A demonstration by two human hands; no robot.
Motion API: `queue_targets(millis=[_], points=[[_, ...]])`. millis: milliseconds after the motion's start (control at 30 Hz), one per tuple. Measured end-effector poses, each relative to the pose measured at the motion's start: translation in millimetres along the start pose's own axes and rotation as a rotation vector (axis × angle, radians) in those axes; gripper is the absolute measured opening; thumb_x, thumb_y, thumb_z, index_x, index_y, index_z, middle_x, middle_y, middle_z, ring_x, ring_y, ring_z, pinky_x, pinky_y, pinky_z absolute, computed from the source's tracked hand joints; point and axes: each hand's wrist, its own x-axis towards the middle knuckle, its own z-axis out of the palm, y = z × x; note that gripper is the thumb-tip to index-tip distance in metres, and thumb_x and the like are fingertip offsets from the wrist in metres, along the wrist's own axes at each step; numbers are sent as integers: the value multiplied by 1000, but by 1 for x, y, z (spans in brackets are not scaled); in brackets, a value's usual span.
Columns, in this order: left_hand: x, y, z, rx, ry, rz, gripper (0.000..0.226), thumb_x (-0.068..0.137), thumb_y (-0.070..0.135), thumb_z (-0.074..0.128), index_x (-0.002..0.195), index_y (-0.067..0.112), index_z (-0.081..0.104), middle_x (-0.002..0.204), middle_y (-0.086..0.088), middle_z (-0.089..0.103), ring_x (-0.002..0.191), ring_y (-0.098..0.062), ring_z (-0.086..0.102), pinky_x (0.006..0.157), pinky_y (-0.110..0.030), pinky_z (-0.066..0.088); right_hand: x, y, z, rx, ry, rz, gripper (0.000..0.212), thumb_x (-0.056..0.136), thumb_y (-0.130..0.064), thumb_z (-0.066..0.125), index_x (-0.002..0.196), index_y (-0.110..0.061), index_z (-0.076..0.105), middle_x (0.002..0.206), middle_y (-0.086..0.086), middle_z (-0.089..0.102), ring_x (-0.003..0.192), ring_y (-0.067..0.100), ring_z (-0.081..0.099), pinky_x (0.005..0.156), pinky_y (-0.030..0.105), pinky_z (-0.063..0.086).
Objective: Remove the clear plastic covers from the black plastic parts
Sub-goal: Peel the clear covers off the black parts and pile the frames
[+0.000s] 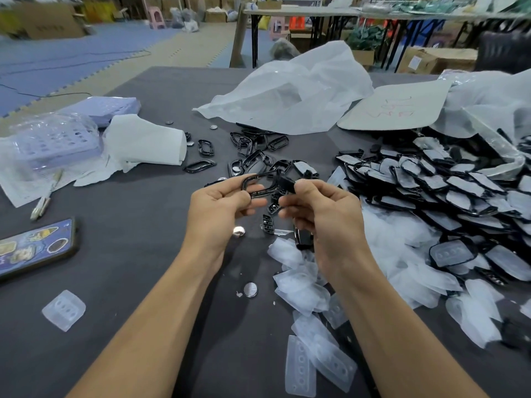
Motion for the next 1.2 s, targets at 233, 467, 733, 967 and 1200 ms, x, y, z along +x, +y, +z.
queue_targets(millis=[233,467,733,967,1200], points=[[-2,-2,4,11,-74,-41,36,95,-12,57,104,18,75,95,-1,82,86,-19,79,73,-24,63,5,6,-2,-22,33,-42,20,90,10,66,87,-9,74,67,6,71,53,14,67,46,19,50],[-2,-4,6,34,-170,-76,39,95,-14,52,121,7,73,107,-7,80,98,-25,78,88,-32,62,9,12,-3,-89,39,-103,19,89,7,70,88,-12,70,67,8,74,57,17,72,47,22,52],[-7,-1,8,-33,-214,-95,44,93,-16,49,117,10,74,106,-6,81,94,-22,79,72,-20,59,9,12,-1,-22,91,-89,14,88,0,76,83,-11,69,74,13,77,55,18,72,44,20,49],[-5,-1,6,-123,-102,-106,29,99,-5,59,119,12,70,93,-7,81,83,-15,79,68,-21,60,9,13,1,-69,89,-108,23,86,2,77,72,-17,76,69,11,75,56,16,71,49,19,51],[-2,-4,6,-78,-49,-89,27,99,1,62,123,12,69,89,-10,81,77,-15,78,67,-24,62,9,15,0,-121,83,-116,24,82,2,76,71,-18,77,66,6,73,51,12,63,46,17,45]])
